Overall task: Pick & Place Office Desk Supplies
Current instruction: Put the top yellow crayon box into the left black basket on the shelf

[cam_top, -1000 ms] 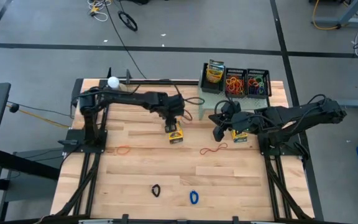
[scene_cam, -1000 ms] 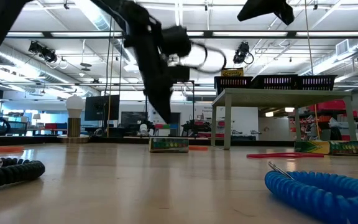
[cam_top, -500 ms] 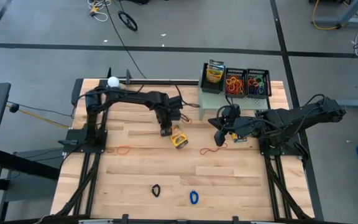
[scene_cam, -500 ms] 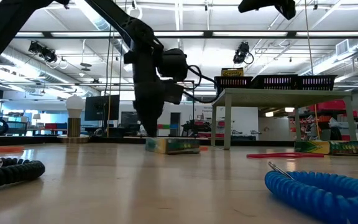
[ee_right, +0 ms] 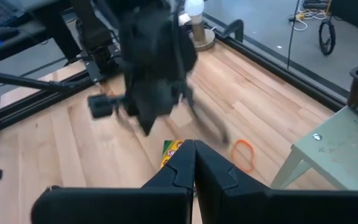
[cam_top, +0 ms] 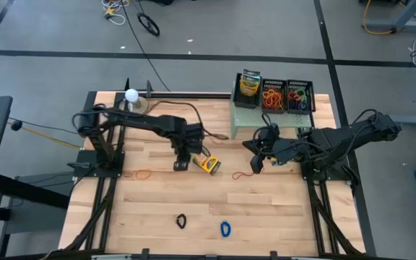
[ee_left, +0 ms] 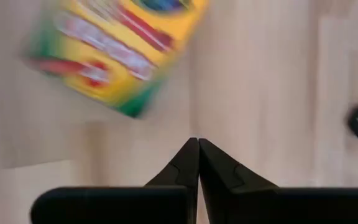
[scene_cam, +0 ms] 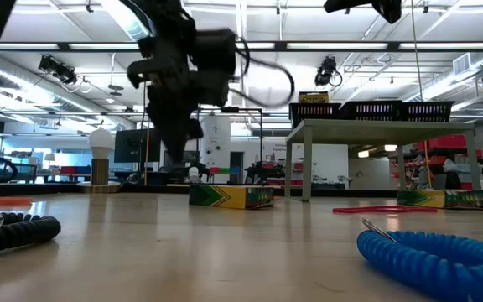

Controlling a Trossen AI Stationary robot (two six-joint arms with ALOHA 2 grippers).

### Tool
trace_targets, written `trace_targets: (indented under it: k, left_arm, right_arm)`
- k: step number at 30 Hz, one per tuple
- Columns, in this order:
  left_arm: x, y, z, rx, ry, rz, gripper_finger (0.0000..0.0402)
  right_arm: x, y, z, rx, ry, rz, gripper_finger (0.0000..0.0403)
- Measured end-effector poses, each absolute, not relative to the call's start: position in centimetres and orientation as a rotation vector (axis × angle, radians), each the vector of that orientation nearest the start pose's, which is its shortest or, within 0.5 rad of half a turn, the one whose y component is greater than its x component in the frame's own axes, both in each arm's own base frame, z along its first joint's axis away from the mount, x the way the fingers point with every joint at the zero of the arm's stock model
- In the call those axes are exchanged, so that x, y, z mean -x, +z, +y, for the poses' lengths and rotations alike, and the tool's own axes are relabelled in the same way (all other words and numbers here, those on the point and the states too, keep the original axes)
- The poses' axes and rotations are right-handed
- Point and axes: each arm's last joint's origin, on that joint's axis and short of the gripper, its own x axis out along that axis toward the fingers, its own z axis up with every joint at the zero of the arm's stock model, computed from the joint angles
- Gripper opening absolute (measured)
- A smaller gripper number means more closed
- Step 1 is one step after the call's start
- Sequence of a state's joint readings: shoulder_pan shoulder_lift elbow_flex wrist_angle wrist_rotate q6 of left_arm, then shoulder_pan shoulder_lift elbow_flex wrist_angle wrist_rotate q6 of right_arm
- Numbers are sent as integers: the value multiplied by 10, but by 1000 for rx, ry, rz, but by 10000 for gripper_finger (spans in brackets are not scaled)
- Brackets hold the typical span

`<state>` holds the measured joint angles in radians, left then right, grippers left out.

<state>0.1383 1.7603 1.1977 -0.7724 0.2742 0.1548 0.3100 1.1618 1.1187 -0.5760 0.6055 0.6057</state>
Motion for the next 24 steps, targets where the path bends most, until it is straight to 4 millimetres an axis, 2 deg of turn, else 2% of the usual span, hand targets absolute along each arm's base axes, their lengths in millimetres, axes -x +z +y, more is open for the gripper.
trace_targets:
  k: [3,6,11,15,19,24]
  left_arm:
    - [-329,205,42,44,-113,1180,29]
    - [-339,210,51,5,-43,1054,39]
    - [-360,195,70,8,22,935,36]
    - [-367,175,81,-4,54,971,26]
    - [-367,155,81,-16,20,1069,18]
    - [-354,150,71,57,-56,1209,12]
  right_arm:
    - [-230,342,59,-309,-429,448,9]
    - [-230,342,60,-309,-427,446,9]
    - [-230,343,60,-311,-433,435,9]
    - [-231,344,60,-315,-438,419,9]
    - [-232,345,60,-323,-434,406,9]
    - [-232,345,60,-324,-434,405,9]
